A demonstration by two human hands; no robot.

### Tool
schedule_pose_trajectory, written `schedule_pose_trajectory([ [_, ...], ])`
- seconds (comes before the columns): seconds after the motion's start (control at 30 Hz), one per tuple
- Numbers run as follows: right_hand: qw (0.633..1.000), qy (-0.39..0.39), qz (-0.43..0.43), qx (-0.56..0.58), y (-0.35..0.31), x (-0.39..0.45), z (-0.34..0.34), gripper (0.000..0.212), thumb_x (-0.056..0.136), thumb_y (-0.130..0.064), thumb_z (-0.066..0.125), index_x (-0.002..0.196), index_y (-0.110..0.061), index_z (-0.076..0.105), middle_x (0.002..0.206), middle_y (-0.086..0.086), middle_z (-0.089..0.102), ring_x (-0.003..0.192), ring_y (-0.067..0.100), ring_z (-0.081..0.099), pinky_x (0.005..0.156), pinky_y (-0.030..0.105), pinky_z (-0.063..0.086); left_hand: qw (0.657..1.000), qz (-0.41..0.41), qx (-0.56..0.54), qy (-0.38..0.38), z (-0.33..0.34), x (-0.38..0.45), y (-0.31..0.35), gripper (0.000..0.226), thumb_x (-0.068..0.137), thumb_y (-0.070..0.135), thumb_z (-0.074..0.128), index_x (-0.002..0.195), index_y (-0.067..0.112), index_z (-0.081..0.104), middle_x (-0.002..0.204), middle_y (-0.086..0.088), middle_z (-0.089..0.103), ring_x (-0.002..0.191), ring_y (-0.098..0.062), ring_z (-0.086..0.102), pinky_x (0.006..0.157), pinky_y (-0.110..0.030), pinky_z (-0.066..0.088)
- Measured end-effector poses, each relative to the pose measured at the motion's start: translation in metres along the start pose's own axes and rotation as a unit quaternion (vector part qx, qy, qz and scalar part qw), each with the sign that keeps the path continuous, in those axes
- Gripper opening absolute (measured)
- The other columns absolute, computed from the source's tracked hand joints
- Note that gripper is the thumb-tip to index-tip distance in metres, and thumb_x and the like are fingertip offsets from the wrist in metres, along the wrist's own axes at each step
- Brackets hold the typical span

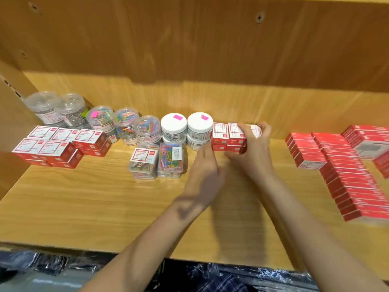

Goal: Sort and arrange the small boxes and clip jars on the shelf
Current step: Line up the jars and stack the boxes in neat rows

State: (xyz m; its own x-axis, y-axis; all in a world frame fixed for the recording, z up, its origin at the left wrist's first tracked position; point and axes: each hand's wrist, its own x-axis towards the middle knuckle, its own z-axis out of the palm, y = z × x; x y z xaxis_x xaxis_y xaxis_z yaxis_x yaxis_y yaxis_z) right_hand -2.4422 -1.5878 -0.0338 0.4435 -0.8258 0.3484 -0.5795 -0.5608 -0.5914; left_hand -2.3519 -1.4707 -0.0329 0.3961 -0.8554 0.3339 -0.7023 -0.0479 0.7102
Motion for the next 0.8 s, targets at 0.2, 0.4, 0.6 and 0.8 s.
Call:
schedule_pose_trajectory([
  [0.2, 0.998, -0.007, -0.044, 0.043, 0.015, 0.002, -0.002, 0.07, 0.062, -0.019, 0.08, 0.126, -0.018, 0.052, 0.132, 0.017, 0.025, 0.123, 0.036, 0.036, 0.107, 0.041, 0.034, 0.993, -0.097, -0.06, -0.004, 0.011, 0.011, -0.004, 0.073, 0.072, 0.004, 0.065, 0.138, 0.011, 0.035, 0.133, -0.005, 0.044, 0.125, -0.016, 0.039, 0.098, -0.01, 0.022],
  [0.4, 0.994, -0.063, -0.089, 0.028, 0.025, -0.016, -0.025, 0.064, 0.064, -0.019, 0.082, 0.122, -0.02, 0.053, 0.13, 0.013, 0.027, 0.12, 0.03, 0.04, 0.102, 0.036, 0.038, 0.988, -0.105, -0.111, -0.032, 0.001, -0.01, -0.001, 0.042, 0.075, 0.001, 0.062, 0.11, 0.018, 0.043, 0.106, -0.006, 0.048, 0.09, -0.019, 0.055, 0.085, -0.038, 0.048],
  [0.6, 0.983, -0.131, -0.128, 0.008, 0.014, -0.07, -0.052, 0.071, 0.059, -0.035, 0.084, 0.12, -0.038, 0.048, 0.126, -0.004, 0.025, 0.108, 0.019, 0.049, 0.082, 0.03, 0.046, 0.986, -0.069, -0.129, -0.077, -0.027, -0.051, -0.006, 0.034, 0.069, 0.01, 0.078, 0.079, 0.019, 0.046, 0.096, 0.001, 0.049, 0.063, -0.022, 0.058, 0.059, -0.027, 0.051],
  [0.8, 0.982, -0.12, -0.143, -0.03, -0.033, -0.12, -0.032, 0.064, 0.068, -0.051, 0.068, 0.125, -0.035, 0.044, 0.13, -0.002, 0.026, 0.115, 0.022, 0.049, 0.085, 0.037, 0.053, 0.977, -0.097, -0.136, -0.134, -0.081, -0.079, -0.036, 0.042, 0.062, 0.013, 0.084, 0.07, 0.023, 0.044, 0.067, 0.003, 0.056, 0.054, -0.012, 0.053, 0.054, -0.029, 0.049],
])
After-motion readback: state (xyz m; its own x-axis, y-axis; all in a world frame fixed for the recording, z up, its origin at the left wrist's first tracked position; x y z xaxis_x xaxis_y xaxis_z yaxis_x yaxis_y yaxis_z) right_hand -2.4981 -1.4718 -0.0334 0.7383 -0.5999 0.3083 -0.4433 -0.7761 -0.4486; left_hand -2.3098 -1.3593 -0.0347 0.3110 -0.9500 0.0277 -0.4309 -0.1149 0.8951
